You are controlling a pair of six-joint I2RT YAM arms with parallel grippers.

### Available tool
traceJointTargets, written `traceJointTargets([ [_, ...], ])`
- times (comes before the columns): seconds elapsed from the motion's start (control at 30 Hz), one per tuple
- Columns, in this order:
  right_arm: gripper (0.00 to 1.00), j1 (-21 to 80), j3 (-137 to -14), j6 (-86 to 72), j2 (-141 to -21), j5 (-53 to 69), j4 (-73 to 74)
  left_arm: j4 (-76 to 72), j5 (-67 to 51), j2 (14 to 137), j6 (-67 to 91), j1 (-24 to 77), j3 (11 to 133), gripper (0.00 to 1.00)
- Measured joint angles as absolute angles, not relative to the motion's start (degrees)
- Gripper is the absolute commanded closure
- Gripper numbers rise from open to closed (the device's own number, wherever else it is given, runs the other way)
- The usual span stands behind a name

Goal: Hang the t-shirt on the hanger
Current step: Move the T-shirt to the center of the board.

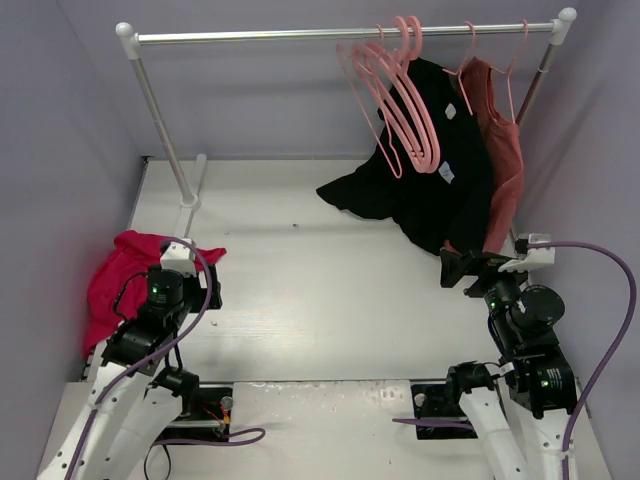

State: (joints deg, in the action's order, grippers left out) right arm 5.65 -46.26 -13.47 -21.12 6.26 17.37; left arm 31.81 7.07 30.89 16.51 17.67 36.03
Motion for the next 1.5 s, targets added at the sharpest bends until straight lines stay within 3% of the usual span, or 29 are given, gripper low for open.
traceJointTargets([
  [0.2,0.0,5.67,-46.17,-13.47,-20.56,6.26,17.32,31.92,10.55,33.21,18.04,17.67,36.1,0.25],
  [0.4,0.0,5.67,-45.01,-13.47,-20.51,6.7,16.95,32.67,21.61,40.21,25.08,17.43,37.78,0.23],
  [0.9,0.0,6.59,-43.55,-13.47,-19.99,7.55,16.95,32.38,30.13,86.8,46.87,2.72,59.99,0.22],
  [1.1,0.0,6.85,-43.55,-13.45,-19.42,7.86,16.95,29.43,30.59,96.68,48.21,-1.1,63.77,0.24],
  [1.2,0.0,6.85,-43.53,-13.45,-19.42,8.03,16.95,29.15,29.74,100.47,48.56,-1.83,64.53,0.54],
  [1.23,0.0,6.85,-43.53,-13.45,-19.42,8.05,16.95,28.95,28.99,101.45,48.64,-1.87,64.53,0.75],
  [1.33,0.0,6.9,-43.53,-13.45,-19.42,8.1,16.95,27.0,25.43,101.58,48.6,-1.67,62.46,1.0],
  [1.5,0.0,6.92,-43.46,-13.45,-19.42,8.4,16.93,24.45,21.23,93.93,48.64,5.26,54.65,1.0],
])
